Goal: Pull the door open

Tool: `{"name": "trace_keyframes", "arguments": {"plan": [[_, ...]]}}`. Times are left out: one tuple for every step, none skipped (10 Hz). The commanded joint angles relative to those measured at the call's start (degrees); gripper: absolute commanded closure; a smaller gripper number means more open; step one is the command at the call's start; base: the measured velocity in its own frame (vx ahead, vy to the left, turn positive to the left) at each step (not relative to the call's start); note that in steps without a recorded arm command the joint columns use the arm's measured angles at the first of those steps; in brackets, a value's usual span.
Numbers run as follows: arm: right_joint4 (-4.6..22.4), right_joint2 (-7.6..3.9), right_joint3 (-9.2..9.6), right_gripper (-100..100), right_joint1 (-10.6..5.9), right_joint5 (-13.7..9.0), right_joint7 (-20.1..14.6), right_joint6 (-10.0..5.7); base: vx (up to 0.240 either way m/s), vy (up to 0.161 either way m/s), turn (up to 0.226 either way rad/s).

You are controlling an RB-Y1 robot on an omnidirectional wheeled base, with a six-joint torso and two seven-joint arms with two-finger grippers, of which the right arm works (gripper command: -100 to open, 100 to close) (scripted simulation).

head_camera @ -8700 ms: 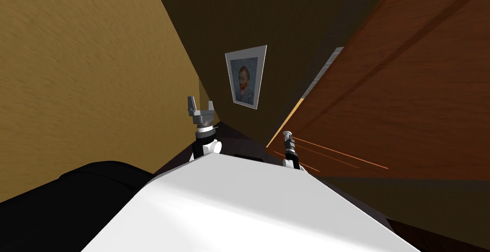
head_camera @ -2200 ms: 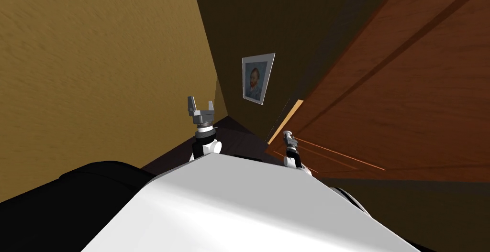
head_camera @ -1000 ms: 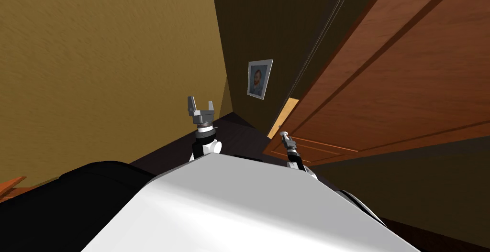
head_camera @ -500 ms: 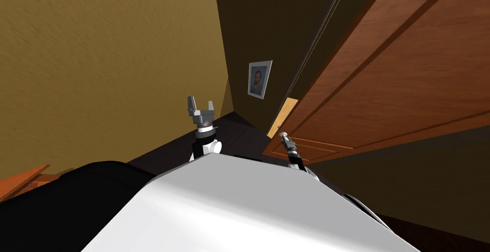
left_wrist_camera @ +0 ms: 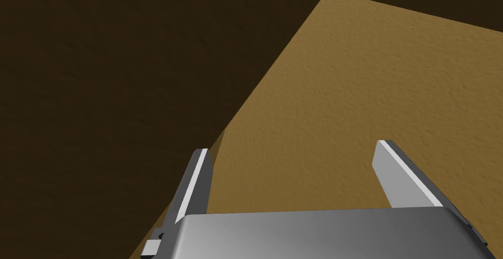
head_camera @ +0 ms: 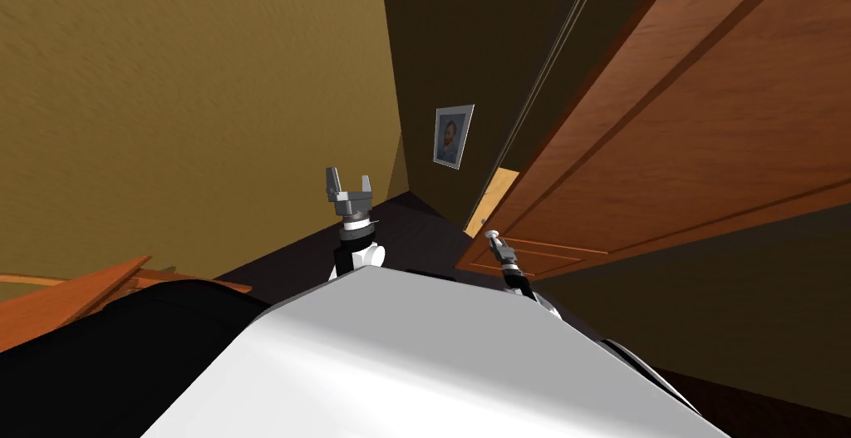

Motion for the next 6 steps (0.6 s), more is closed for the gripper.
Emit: {"name": "trace_keyframes", "arguments": {"plan": [[0.2,-0.65,1.33,100,1.53,0.6,-1.1,-0.92,-0.227,-0.095,0.121],[0.3,-0.87,1.66,100,1.82,0.8,-1.4,-1.33,-0.19,-0.054,0.082],[0.3,-1.1,2.0,100,2.11,1.0,-1.8,-1.75,-0.124,-0.026,0.032],[0.6,-1.76,2.97,100,2.94,1.5,-2.7,-2.95,-0.162,-0.055,0.102],[0.7,-2.14,3.54,100,3.42,1.8,-3.3,-3.64,-0.225,-0.095,0.13],[0.8,-2.43,3.98,100,3.8,2.0,-3.7,-4.18,-0.204,-0.099,0.101]]}}
